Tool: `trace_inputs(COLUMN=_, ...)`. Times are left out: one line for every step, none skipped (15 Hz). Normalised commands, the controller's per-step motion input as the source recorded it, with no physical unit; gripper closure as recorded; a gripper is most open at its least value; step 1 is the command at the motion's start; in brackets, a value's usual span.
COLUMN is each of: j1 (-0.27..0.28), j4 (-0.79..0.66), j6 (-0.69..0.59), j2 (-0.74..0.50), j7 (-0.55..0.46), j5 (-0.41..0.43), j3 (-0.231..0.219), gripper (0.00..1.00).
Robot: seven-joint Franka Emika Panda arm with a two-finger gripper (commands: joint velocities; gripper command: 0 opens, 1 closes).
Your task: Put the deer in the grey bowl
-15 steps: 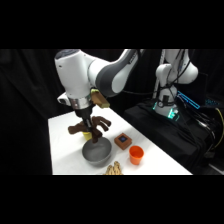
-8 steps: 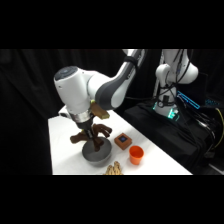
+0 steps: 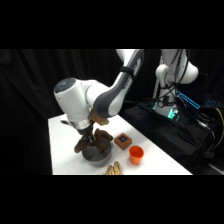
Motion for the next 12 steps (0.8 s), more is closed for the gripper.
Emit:
trace_inputs(j1=-0.008, j4=0.10, j6=-0.19, j2=-0.07, j7=-0.16, j5=0.120, j3=0.023, gripper=0.09)
trace_inputs(j1=0.001, j4=0.08, j6=-0.22, j2=-0.12, j7=-0.15, j5=0.100, j3=0.016, gripper=0.02)
trace_inputs(j1=0.009, j4=0.06, j6=-0.26, j2=-0.17, j7=-0.15, j5=0.086, j3=0.012, gripper=0.00)
trace_inputs(j1=0.015, j4=0.05, j6=-0.28, j2=-0.21, j7=-0.14, j5=0.074, j3=0.008, gripper=0.00)
trace_inputs(j1=0.031, j4=0.02, j6=-0.31, j2=-0.27, j7=-0.12, j5=0.045, j3=-0.003, gripper=0.00)
trace_inputs(j1=0.040, j4=0.01, j6=-0.34, j2=-0.33, j7=-0.11, j5=0.021, j3=-0.011, gripper=0.00)
trace_inputs(j1=0.049, j4=-0.01, j6=-0.37, j2=-0.40, j7=-0.10, j5=-0.003, j3=-0.018, gripper=0.00)
trace_inputs(j1=0.054, j4=-0.02, j6=-0.39, j2=-0.43, j7=-0.09, j5=-0.024, j3=-0.020, gripper=0.00)
trace_inputs(j1=0.053, j4=-0.02, j6=-0.40, j2=-0.45, j7=-0.10, j5=-0.031, j3=-0.010, gripper=0.00)
trace_inputs(j1=0.061, j4=0.00, j6=-0.44, j2=-0.46, j7=-0.09, j5=-0.058, j3=-0.008, gripper=0.00)
trace_inputs(j1=0.057, j4=0.03, j6=-0.43, j2=-0.42, j7=-0.08, j5=-0.072, j3=-0.001, gripper=0.00)
trace_inputs(j1=0.042, j4=0.08, j6=-0.41, j2=-0.36, j7=-0.09, j5=-0.060, j3=0.014, gripper=0.00)
